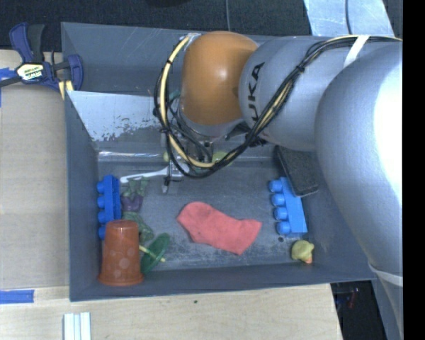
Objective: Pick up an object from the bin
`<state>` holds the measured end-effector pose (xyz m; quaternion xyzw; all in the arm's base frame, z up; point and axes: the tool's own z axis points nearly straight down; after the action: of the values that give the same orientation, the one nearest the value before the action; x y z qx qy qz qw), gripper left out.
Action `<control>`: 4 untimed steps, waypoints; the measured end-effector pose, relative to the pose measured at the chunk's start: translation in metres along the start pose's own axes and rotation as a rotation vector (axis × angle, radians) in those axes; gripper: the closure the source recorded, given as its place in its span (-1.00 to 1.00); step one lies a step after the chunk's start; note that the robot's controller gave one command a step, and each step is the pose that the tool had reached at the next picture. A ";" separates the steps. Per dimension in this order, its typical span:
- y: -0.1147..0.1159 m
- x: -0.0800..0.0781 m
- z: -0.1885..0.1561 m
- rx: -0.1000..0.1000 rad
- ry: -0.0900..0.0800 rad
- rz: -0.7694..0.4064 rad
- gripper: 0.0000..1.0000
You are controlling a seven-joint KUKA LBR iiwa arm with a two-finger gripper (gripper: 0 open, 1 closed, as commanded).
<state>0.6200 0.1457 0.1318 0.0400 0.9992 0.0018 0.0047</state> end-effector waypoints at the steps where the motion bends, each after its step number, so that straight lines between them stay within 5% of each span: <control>1: -0.017 -0.005 0.064 -0.001 0.000 0.048 -1.00; 2: -0.012 0.005 0.060 -0.005 -0.013 0.025 1.00; 4: -0.013 0.007 0.045 -0.004 -0.010 0.026 1.00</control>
Offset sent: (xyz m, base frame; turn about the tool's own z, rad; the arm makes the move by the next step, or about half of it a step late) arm -0.0070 -0.0108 -0.0618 0.0233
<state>0.6129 0.1339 0.0863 0.0529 0.9985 0.0035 0.0098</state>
